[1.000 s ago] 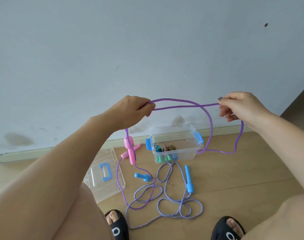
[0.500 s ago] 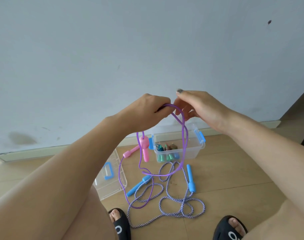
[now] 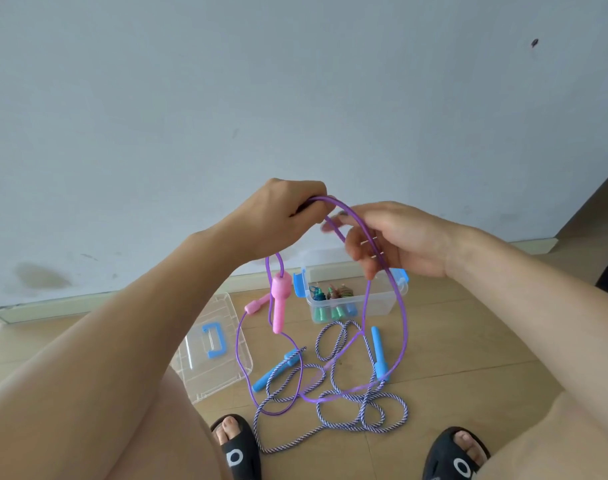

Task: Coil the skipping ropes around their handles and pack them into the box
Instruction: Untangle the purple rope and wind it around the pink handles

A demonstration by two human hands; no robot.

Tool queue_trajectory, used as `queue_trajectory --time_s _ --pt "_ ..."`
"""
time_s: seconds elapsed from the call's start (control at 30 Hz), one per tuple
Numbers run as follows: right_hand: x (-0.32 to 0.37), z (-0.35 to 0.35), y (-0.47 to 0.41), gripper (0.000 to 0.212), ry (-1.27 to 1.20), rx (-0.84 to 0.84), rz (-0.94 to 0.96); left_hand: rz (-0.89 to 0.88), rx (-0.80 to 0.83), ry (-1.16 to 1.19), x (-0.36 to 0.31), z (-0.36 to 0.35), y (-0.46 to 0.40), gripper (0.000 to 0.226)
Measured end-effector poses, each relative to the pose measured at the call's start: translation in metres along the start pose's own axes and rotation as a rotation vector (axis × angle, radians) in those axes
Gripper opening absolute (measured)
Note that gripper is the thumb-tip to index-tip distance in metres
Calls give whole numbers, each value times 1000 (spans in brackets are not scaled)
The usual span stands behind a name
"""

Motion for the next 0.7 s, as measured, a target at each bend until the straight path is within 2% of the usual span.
queue_trajectory --time_s 0.07,0.23,0.37,0.43,0.5,0.57,0.6,0.67,0.7 --pt "2 4 -1 26 82 -16 36 2 11 2 -1 -2 0 19" --pt "23 29 7 27 342 -264 171 34 67 24 4 -7 2 22" --pt "32 60 24 27 326 -453 257 120 72 47 19 -1 6 30" --pt "25 90 42 27 261 -632 242 155 84 44 26 0 8 32" --pt "9 131 73 21 148 -917 191 190 118 17 33 -2 10 32" --pt "-18 164 108 19 38 -1189 23 219 141 3 40 -3 11 33" --pt "-32 174 123 25 69 -1265 -159 225 145 3 42 -3 11 33" --pt "-51 185 138 40 310 -1268 -555 213 138 4 40 -5 11 31" --pt "-51 182 135 41 442 -1223 -658 192 126 5 35 -5 10 30"
Point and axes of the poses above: each hand's wrist, its own y-axis away from the middle knuckle, its own z-axis out of the back of the hand, x = y × z, the point moved 8 cm from there along -y, towards the middle knuckle, and after that the axes turned 15 degrees about x, right-handed, at the moved point
